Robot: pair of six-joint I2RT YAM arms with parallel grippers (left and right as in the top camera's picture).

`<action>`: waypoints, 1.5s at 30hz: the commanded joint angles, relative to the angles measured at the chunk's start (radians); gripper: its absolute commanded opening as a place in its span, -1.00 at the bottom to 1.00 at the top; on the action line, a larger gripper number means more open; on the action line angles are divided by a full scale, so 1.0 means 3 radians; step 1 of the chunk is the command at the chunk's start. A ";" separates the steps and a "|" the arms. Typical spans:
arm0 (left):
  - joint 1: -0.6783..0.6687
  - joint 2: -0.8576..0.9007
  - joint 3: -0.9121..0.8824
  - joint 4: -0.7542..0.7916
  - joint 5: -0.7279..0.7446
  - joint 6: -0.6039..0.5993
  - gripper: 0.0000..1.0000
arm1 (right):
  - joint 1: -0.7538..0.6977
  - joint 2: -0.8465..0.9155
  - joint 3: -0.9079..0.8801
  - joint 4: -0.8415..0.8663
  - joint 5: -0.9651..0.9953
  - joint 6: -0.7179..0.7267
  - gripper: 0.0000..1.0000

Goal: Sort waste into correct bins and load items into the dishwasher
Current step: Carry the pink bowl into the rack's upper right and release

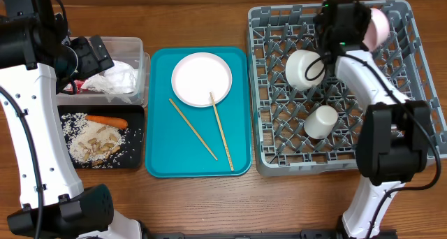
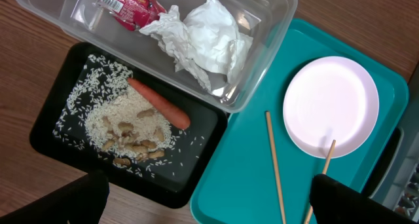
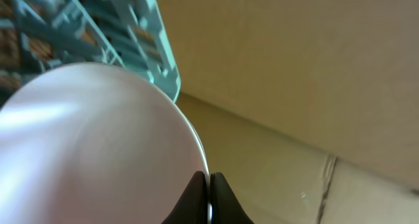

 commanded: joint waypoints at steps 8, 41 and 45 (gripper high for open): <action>-0.0003 0.0005 -0.0006 -0.0006 -0.0008 -0.0032 1.00 | 0.0259 0.0010 0.0071 -0.0142 0.0034 0.0160 -0.84; -0.0003 0.0005 -0.0006 -0.0005 -0.0008 -0.0032 1.00 | 0.0872 -0.0783 0.0072 -0.0800 -0.0927 0.3264 0.52; -0.0003 0.0005 -0.0006 -0.0006 -0.0008 -0.0032 1.00 | 0.1189 -0.0941 0.0072 -0.1300 -0.1729 0.4323 0.55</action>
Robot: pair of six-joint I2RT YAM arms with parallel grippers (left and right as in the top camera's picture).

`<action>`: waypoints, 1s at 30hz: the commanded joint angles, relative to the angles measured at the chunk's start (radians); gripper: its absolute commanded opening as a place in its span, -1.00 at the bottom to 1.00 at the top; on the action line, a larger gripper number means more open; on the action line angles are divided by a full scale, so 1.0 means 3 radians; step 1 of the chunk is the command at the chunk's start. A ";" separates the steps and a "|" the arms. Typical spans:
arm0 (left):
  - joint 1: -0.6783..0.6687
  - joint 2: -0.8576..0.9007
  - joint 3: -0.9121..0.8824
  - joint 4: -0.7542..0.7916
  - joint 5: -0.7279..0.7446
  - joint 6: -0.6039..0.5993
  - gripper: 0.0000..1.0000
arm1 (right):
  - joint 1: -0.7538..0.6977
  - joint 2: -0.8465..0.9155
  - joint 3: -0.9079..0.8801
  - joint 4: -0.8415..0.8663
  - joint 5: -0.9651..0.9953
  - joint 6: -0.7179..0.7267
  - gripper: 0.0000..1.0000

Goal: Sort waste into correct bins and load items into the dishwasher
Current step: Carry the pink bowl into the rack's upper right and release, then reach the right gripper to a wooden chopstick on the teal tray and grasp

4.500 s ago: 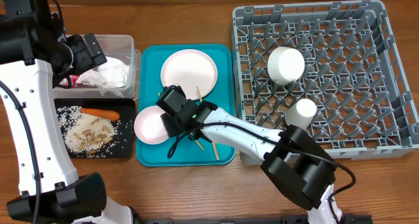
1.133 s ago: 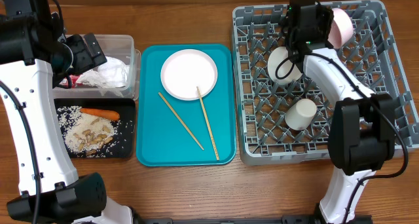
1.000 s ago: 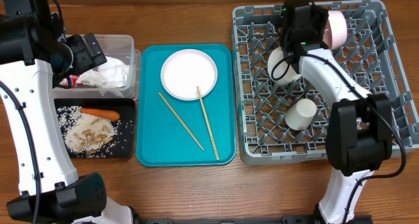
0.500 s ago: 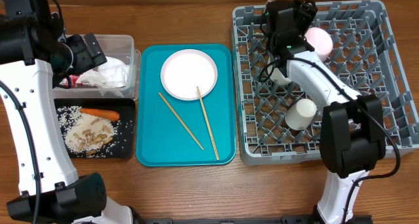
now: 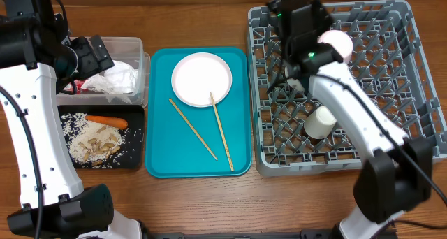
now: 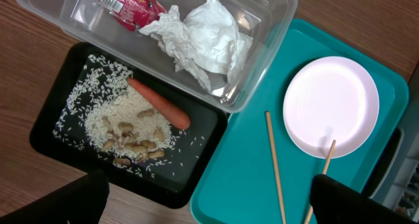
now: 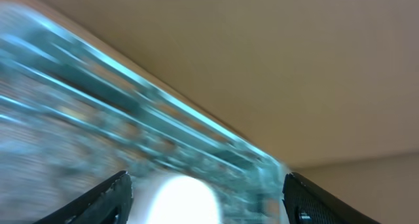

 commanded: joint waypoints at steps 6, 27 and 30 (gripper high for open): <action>-0.0003 0.0005 -0.0006 -0.0005 -0.0008 -0.0032 1.00 | 0.0637 -0.0106 0.0053 -0.0535 -0.2422 0.2272 0.67; -0.0003 0.0005 -0.0006 -0.0005 -0.0008 -0.0032 1.00 | 0.1405 0.0450 0.0052 -0.1392 -0.1729 0.2710 0.42; -0.0003 0.0005 -0.0006 -0.0005 -0.0008 -0.0032 1.00 | 0.1404 0.0567 0.0052 -0.1403 -0.1727 0.2837 0.43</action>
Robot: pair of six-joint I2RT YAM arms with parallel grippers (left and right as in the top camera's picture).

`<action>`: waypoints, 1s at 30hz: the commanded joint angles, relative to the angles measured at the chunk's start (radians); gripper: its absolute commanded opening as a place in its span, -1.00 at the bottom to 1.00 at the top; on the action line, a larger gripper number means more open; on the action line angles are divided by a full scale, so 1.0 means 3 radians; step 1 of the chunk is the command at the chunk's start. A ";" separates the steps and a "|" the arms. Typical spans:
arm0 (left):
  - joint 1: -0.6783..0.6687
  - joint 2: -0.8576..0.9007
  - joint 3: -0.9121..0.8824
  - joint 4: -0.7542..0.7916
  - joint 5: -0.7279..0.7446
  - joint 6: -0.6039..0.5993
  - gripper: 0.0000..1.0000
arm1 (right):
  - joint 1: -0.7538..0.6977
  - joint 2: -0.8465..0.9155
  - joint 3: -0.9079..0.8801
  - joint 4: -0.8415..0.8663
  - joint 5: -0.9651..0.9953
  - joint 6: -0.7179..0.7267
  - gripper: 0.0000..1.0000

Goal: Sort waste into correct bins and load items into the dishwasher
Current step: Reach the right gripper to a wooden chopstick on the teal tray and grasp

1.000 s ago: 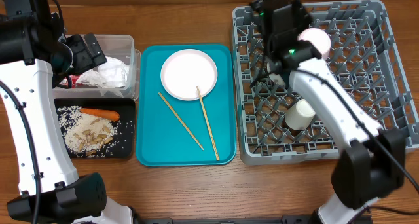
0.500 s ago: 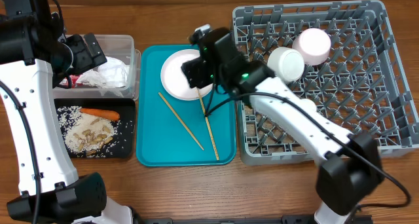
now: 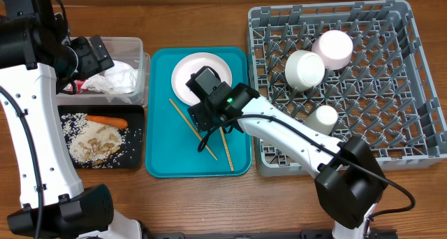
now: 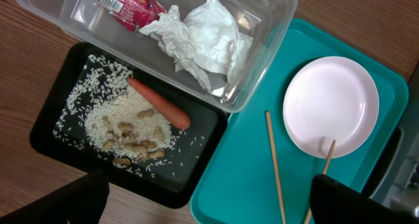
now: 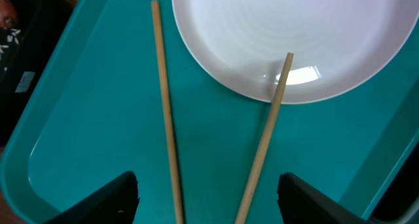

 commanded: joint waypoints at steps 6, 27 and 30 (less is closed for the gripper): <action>-0.0003 0.0005 -0.0006 -0.0006 -0.0008 -0.0032 1.00 | -0.0018 0.0384 0.0037 0.0011 0.0142 0.0242 0.42; -0.0003 0.0005 -0.0006 -0.0006 -0.0008 -0.0032 1.00 | -0.0022 0.0547 -0.0142 0.0198 0.0231 0.0242 0.27; -0.0003 0.0005 -0.0006 -0.0006 -0.0008 -0.0032 1.00 | -0.0022 0.0547 -0.0142 0.0210 0.0231 0.0242 0.04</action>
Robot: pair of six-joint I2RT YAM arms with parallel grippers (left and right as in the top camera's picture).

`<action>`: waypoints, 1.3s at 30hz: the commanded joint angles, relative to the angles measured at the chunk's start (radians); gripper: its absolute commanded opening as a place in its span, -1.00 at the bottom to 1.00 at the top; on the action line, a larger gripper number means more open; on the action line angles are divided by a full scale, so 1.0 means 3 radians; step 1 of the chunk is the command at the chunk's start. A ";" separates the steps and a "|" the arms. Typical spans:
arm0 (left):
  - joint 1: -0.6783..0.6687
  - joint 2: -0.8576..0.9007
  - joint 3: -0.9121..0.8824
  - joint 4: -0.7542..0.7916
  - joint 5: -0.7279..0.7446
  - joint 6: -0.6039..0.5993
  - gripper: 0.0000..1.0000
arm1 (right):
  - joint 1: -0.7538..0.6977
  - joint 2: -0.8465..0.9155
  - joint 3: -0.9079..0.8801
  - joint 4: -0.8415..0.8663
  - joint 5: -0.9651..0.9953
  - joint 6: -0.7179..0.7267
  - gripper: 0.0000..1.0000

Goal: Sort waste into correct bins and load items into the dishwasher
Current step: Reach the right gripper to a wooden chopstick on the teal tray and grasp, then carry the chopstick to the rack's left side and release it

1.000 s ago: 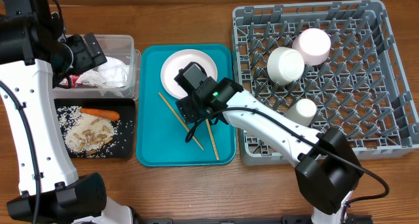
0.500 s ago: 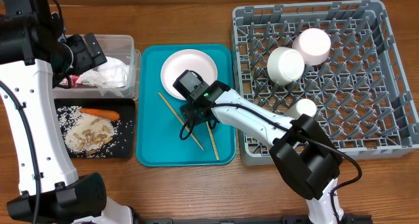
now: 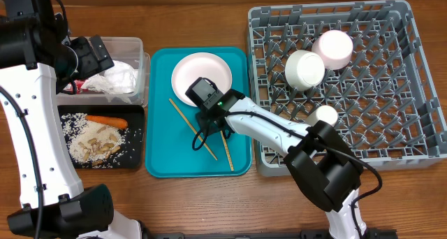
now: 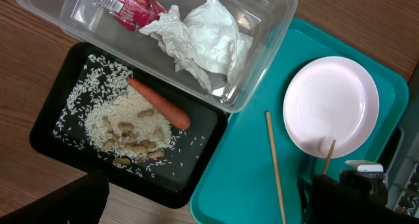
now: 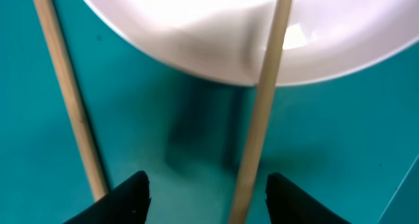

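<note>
Two wooden chopsticks lie on the teal tray (image 3: 160,155); one (image 5: 265,99) leans on the white plate (image 5: 222,34), the other (image 5: 65,106) lies flat to its left. My right gripper (image 5: 206,198) is open, low over the tray, with the leaning chopstick between its fingers and the other just outside the left finger. In the overhead view the right gripper (image 3: 208,121) covers the chopsticks' middle. My left gripper (image 4: 203,207) hangs open, holding nothing, high above the bins; overhead it is the left gripper (image 3: 89,54).
A clear bin (image 3: 140,57) holds crumpled tissue (image 4: 213,37) and a red wrapper (image 4: 124,1). A black tray (image 3: 136,155) holds rice, peanuts and a carrot (image 4: 160,106). The grey rack (image 3: 419,127) holds a pink bowl (image 3: 333,49), a white bowl (image 3: 304,68) and a white cup (image 3: 323,117).
My right gripper has come down closer to the tray and now straddles the chopstick that leans on the plate. The left arm and everything else are unchanged.
My right gripper was shut on the pink bowl at the rack's far corner. Then the bowl sat in the rack and the gripper was open beside it. Then the gripper hung open above the chopsticks on the teal tray, and now it is low over them.
</note>
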 commanded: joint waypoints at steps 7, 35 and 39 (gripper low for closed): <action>-0.0003 0.0005 -0.0005 -0.0005 -0.0008 -0.0032 1.00 | -0.0013 0.0027 -0.0029 0.0034 0.0047 0.0003 -0.28; -0.0003 0.0005 -0.0005 -0.0004 -0.0008 -0.0032 1.00 | -0.0196 -0.0394 0.0551 -0.0497 -0.0380 0.0000 -0.92; -0.0003 0.0005 -0.0005 -0.0005 -0.0008 -0.0032 1.00 | -0.0384 -0.0704 0.0669 -0.0670 -0.0409 -0.0001 -0.92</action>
